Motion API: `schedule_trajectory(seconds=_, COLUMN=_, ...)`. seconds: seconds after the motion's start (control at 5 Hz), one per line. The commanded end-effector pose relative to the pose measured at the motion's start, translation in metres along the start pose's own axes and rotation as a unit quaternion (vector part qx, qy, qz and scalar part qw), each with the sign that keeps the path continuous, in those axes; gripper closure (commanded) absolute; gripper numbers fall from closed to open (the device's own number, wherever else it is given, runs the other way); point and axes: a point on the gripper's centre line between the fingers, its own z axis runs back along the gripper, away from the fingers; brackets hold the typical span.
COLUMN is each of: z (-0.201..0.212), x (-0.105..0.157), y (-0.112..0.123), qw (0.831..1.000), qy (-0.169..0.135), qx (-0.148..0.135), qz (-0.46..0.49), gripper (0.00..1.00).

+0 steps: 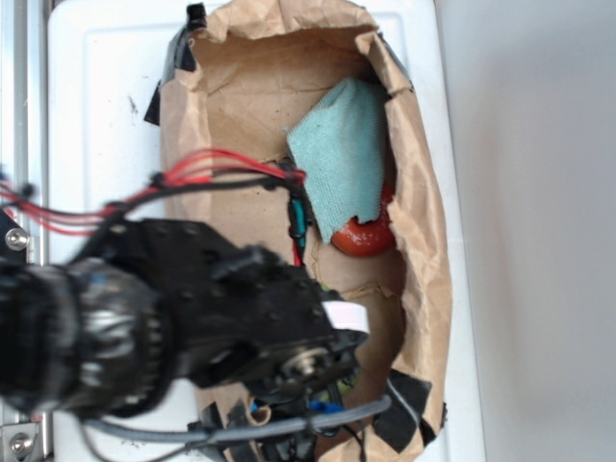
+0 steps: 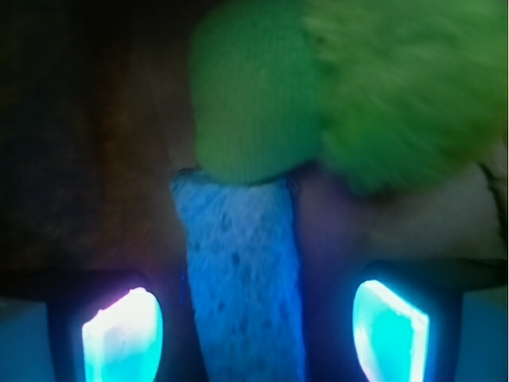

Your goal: Grab the blue sponge.

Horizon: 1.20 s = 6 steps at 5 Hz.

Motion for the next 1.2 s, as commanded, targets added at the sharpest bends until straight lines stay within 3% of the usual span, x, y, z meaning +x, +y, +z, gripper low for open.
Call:
schedule_trajectory(seconds=0.0, z=-0.008, x=0.043, y=0.003, qw=0.997, qy=0.002, qx=0.058, qz=-0.041, gripper=0.00)
schedule_trajectory(seconds=0.2, z=-0.006, x=0.052, y=0.006, qw=0.996, qy=-0.021, qx=0.080, qz=-0.022, gripper=1.00)
schedule_trajectory(seconds=0.4, z=-0.003, x=0.051, y=0.010, qw=0.997, qy=-0.025, qx=0.065, qz=-0.018, gripper=1.00)
schedule_trajectory(seconds=0.6, z=0.016, x=0.001, y=0.010, qw=0.997, qy=-0.058, qx=0.046, qz=0.003, gripper=1.00)
schedule_trajectory(seconds=0.8, z=0.049, x=0.005, y=0.005, qw=0.994, qy=-0.098, qx=0.043, qz=0.024, gripper=1.00)
schedule_trajectory(seconds=1.0, z=0.105, x=0.009, y=0.015, qw=0.983, qy=-0.156, qx=0.040, qz=0.093, gripper=1.00)
